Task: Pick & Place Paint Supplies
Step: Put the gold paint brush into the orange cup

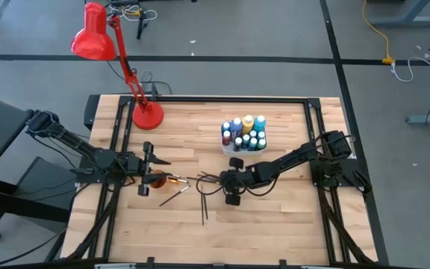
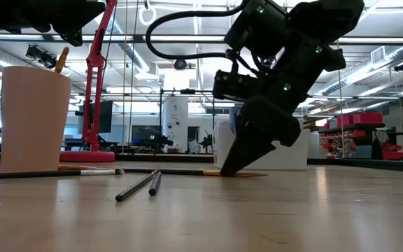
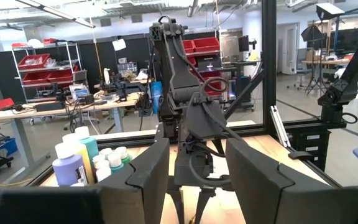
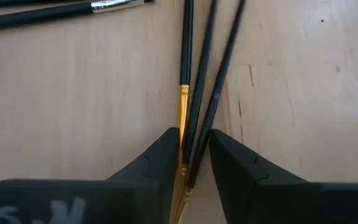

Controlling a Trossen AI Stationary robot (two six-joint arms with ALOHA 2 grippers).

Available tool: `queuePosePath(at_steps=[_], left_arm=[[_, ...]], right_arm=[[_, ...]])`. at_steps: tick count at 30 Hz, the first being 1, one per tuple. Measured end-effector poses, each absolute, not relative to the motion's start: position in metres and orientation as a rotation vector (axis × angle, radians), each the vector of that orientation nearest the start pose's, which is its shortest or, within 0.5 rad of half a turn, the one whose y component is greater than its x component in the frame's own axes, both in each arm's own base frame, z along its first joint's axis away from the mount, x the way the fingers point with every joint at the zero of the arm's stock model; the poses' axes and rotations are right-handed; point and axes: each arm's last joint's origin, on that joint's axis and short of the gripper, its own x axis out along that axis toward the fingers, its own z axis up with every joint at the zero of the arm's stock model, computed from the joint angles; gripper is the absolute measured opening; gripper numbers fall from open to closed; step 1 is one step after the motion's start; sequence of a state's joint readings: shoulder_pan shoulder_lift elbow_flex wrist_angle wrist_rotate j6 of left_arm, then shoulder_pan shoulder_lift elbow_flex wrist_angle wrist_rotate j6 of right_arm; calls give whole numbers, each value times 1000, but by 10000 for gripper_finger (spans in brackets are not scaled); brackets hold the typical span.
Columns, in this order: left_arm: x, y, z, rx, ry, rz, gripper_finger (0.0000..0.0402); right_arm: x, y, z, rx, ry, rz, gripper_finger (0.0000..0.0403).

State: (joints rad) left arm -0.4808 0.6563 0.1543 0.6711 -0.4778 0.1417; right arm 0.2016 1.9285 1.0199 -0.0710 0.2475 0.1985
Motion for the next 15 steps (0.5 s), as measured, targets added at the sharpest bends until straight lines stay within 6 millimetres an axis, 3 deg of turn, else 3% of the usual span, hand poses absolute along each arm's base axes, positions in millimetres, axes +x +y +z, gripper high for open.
queuePosePath(at_steps=[9,15], left_arm=[[136,-56,215,64,-150,8,168],[136,-56,215,60,-150,7,168]], right_arm=[[359,66,115,-71,938,-116,14],[360,66,116,-73,921,-87,20]])
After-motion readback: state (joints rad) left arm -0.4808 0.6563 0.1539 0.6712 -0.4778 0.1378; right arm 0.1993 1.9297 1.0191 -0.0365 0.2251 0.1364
